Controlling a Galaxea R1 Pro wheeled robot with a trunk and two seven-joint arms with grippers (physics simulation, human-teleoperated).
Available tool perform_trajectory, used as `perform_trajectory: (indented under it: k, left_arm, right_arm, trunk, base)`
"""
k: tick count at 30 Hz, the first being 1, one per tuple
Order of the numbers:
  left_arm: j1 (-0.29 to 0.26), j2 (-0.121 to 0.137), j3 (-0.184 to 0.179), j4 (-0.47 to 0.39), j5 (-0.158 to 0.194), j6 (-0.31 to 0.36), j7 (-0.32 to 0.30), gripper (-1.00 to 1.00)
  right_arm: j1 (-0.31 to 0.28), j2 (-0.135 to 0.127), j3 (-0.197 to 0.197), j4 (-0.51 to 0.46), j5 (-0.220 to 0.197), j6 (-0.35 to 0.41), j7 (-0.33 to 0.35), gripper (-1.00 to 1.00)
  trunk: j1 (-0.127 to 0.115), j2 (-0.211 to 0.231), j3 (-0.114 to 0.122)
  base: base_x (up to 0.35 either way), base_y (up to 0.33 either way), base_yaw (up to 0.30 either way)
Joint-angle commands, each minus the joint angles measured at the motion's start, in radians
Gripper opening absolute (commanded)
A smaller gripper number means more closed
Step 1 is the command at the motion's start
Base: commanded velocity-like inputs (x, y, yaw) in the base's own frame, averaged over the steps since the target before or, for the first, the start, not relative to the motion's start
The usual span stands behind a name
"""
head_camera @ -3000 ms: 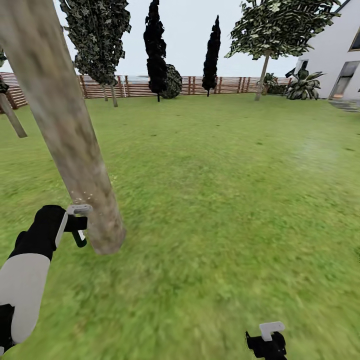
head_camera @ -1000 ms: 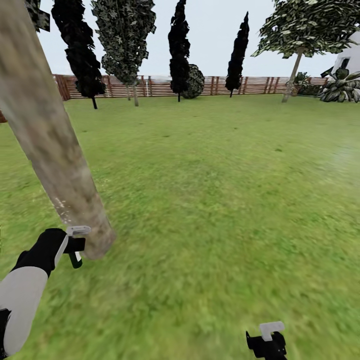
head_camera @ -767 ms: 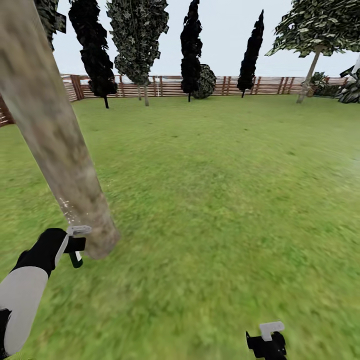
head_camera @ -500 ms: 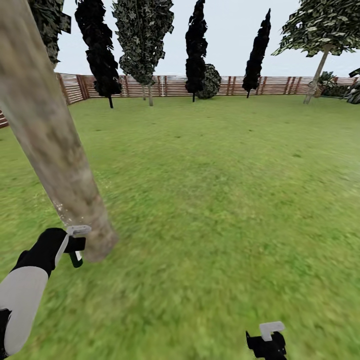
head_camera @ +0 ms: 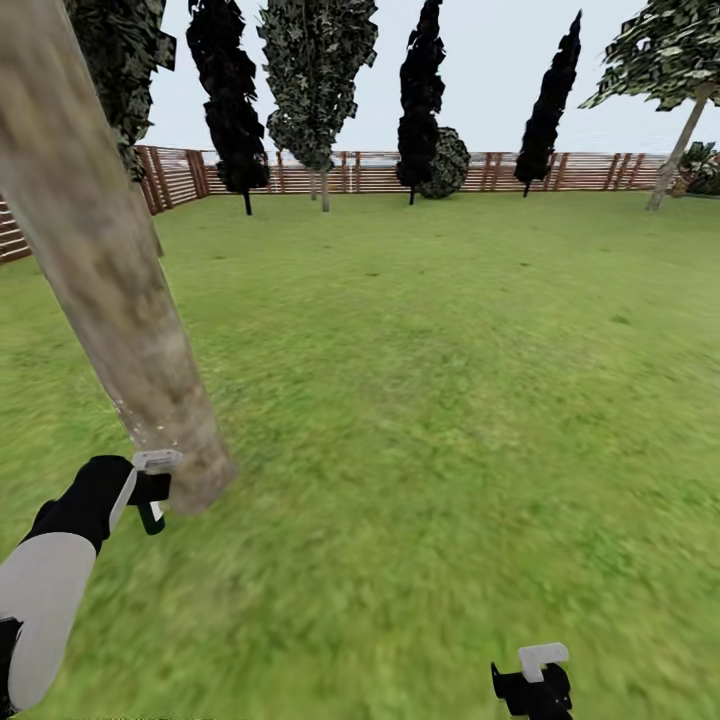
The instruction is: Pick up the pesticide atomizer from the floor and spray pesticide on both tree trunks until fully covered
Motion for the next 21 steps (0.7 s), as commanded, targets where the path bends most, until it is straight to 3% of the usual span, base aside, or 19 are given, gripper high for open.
perform_trajectory:
  k: [1,5,15,21]
  left_arm:
    - [0.0,0.0,0.0,0.0,0.0,0.0,0.0,-1.0]
    - [0.0,-0.001,0.002,0.0,-0.001,0.001,0.001,-1.0]
    - [0.0,0.001,0.003,-0.002,0.002,0.003,0.024,-1.0]
    - [-0.006,0.002,-0.001,-0.008,0.003,0.008,0.026,-1.0]
  right_arm:
    - [0.0,0.0,0.0,0.0,0.0,0.0,0.0,1.0]
    - [0.0,0.0,0.0,0.0,0.0,0.0,0.0,1.0]
    - [0.0,0.0,0.0,0.0,0.0,0.0,0.0,1.0]
    - [0.0,-0.001,0.0,0.0,0.0,0.0,-0.001,1.0]
  trunk:
    - [0.0,0.0,0.0]
    - [0.0,0.0,0.0]
    - [0.0,0.0,0.0]
    - [0.0,0.0,0.0]
  base:
    - [0.166,-0.246,0.276]
    - [0.201,-0.231,0.204]
    - [0.217,-0.22,0.016]
    - [0.059,-0.049,0.245]
